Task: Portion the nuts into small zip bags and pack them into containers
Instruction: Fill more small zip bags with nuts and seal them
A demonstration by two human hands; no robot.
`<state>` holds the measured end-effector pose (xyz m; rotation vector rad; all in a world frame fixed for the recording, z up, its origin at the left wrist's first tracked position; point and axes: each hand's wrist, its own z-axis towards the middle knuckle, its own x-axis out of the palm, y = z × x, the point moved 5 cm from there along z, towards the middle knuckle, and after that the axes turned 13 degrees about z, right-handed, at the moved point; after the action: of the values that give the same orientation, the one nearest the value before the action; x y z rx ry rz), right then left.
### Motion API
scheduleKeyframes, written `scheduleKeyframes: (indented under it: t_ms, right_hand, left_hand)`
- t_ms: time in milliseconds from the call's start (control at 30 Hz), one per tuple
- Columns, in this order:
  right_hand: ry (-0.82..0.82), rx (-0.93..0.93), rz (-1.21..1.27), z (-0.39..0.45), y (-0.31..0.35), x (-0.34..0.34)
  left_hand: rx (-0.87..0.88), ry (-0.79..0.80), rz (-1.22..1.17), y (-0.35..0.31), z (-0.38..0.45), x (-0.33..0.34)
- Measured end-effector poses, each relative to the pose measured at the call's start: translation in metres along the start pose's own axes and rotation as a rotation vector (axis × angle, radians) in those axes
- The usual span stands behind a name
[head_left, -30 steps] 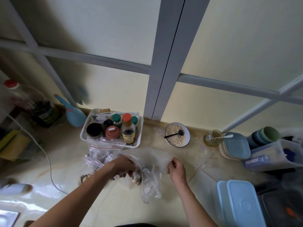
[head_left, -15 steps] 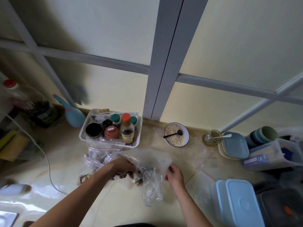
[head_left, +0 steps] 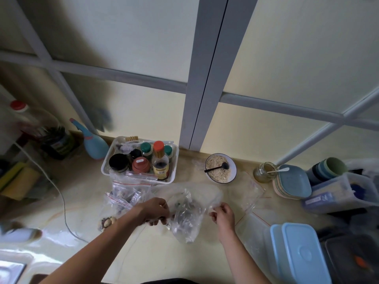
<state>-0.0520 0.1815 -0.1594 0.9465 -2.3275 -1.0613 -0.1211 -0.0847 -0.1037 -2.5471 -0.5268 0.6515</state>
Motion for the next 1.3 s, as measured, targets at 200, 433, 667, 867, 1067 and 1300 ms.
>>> scheduleKeyframes:
  t_ms: [200, 433, 667, 867, 1067, 1300]
  right_hand:
    - [0.156, 0.053, 0.006, -0.010, 0.000, 0.001]
    - [0.198, -0.115, -0.153, -0.010, 0.005, 0.002]
    - [0.178, -0.167, -0.090, -0.018, 0.012, 0.006]
    - [0.174, -0.246, -0.251, -0.015, 0.015, 0.008]
    - [0.220, -0.166, -0.178, -0.020, 0.021, 0.007]
    - [0.239, -0.114, -0.145, -0.019, 0.014, 0.009]
  left_hand:
    - [0.004, -0.037, -0.020, 0.004, 0.000, 0.007]
    - [-0.007, -0.061, -0.042, 0.000, -0.004, 0.011]
    - [-0.030, -0.080, -0.002, -0.005, -0.003, 0.013]
    - [-0.002, -0.075, -0.017, -0.007, -0.003, 0.012]
    - [-0.001, -0.067, -0.019, -0.007, -0.002, 0.012]
    - [-0.008, -0.067, -0.027, -0.008, -0.003, 0.013]
